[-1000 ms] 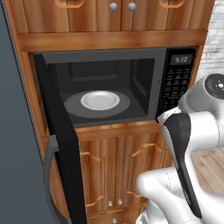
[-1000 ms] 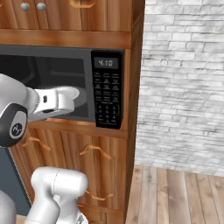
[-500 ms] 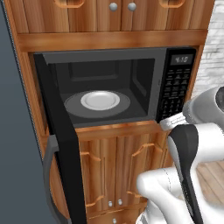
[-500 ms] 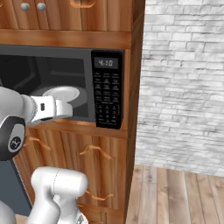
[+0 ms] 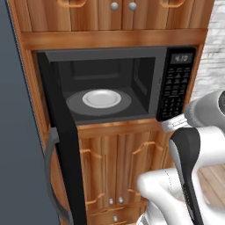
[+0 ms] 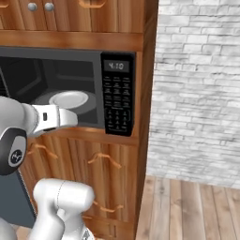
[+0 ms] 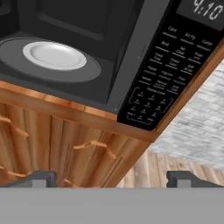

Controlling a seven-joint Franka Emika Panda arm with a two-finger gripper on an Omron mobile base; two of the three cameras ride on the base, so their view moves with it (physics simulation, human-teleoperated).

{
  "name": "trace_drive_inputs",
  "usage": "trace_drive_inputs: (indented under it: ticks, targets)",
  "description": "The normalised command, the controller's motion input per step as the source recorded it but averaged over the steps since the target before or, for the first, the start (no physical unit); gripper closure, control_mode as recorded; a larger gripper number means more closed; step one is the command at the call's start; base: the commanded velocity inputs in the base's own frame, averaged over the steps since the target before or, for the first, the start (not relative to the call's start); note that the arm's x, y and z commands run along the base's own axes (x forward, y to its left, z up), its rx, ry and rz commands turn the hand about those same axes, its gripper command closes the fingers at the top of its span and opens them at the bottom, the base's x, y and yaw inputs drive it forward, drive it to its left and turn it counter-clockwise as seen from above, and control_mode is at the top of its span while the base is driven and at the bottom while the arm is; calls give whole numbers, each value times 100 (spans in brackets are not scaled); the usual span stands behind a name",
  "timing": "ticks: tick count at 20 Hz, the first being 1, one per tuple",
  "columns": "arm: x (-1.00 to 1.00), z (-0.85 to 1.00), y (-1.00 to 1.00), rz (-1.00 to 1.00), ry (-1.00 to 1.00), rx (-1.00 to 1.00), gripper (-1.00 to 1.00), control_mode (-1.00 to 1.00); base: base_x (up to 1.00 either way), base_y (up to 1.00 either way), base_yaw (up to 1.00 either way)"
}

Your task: Pick the marshmallow from the counter and place it in the microwave. Then turn on the microwave.

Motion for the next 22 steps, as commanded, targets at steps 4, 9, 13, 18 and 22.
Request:
trace_drive_inputs:
  ticks: [4,9,13,18,22]
  targets:
    - [0,0,0,0,0,0,-100,100,-44,-2,3]
    - [0,0,0,0,0,0,-100,100,-56,0,2]
    - [0,0,0,0,0,0,-100,100,-60,0,2]
    - [0,0,0,0,0,0,-100,100,-59,0,2]
    - [0,0,0,0,0,0,-100,100,-47,16,0]
